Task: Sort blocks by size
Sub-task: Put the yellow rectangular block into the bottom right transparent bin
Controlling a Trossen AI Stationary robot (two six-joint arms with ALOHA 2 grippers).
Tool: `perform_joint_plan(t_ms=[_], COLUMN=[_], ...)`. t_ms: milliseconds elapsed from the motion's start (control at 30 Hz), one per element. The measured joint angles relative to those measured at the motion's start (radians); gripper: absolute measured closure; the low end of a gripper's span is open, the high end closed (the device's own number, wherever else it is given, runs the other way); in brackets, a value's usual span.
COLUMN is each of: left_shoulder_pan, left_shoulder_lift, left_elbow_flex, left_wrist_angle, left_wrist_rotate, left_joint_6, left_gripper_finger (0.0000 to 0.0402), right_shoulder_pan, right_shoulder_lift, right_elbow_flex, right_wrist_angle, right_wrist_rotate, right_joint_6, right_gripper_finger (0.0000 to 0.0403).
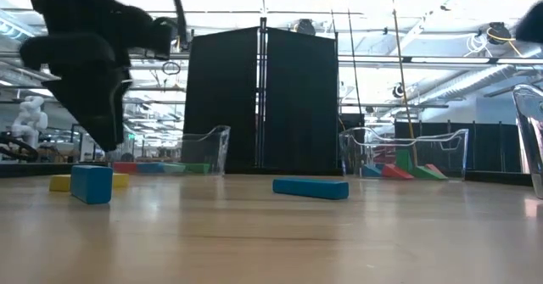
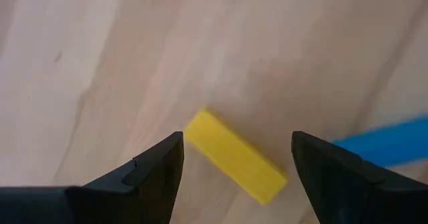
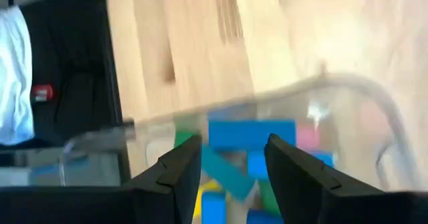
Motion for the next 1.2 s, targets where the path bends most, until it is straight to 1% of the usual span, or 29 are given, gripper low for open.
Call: perform_joint_plan(t_ms=[200, 267, 367, 467, 633, 767, 833, 933, 1033, 1100, 1200], left_shoulder_pan=[0.001, 0.005, 0.018, 0.035, 0.055, 0.055, 0.055, 0.055, 0.055, 0.055, 0.055], left_shoulder_lift=[0.000, 0.000, 0.000, 0.000, -0.004, -0.002, 0.005, 0.000, 0.000, 0.000, 0.000], left_elbow_flex=[-0.032, -0.040, -0.054, -0.079, -0.131, -0.144, -0.151, -0.145, -0.148, -0.150, -0.168], left_wrist_angle=[-0.011, -0.009, -0.009, -0.009, 0.037, 0.099, 0.099, 0.160, 0.142, 0.146, 0.147], left_wrist_rotate=[-0.011, -0.011, -0.011, -0.009, 0.029, 0.045, 0.054, 0.054, 0.053, 0.058, 0.103], left_joint_6=[-0.267, -0.328, -0.374, -0.398, -0.425, -0.424, -0.415, -0.393, -0.389, -0.378, -0.371], left_gripper_finger=[0.0126, 0.0126, 0.0126, 0.0126, 0.0126, 0.0126, 0.0126, 0.0126, 0.0126, 0.0131, 0.0154], right_shoulder_pan=[0.000, 0.000, 0.000, 0.000, 0.000, -0.001, -0.001, -0.001, -0.001, -0.001, -0.001], right_shoulder_lift=[0.000, 0.000, 0.000, 0.000, 0.000, 0.000, 0.000, 0.000, 0.000, 0.001, 0.001], right_elbow_flex=[0.068, 0.077, 0.078, 0.078, 0.078, 0.078, 0.078, 0.078, 0.078, 0.077, 0.077], right_wrist_angle=[-0.001, -0.001, -0.004, -0.005, -0.005, -0.005, -0.004, -0.001, 0.000, 0.003, 0.008], right_wrist_rotate=[0.153, 0.177, 0.183, 0.222, 0.279, 0.302, 0.307, 0.308, 0.312, 0.314, 0.336], right_joint_6=[-0.109, -0.127, -0.133, -0.130, -0.128, -0.128, -0.129, -0.127, -0.126, -0.126, -0.125], right_gripper_finger=[0.0245, 0.0245, 0.0245, 0.0245, 0.0245, 0.0245, 0.0245, 0.0245, 0.0245, 0.0245, 0.0245])
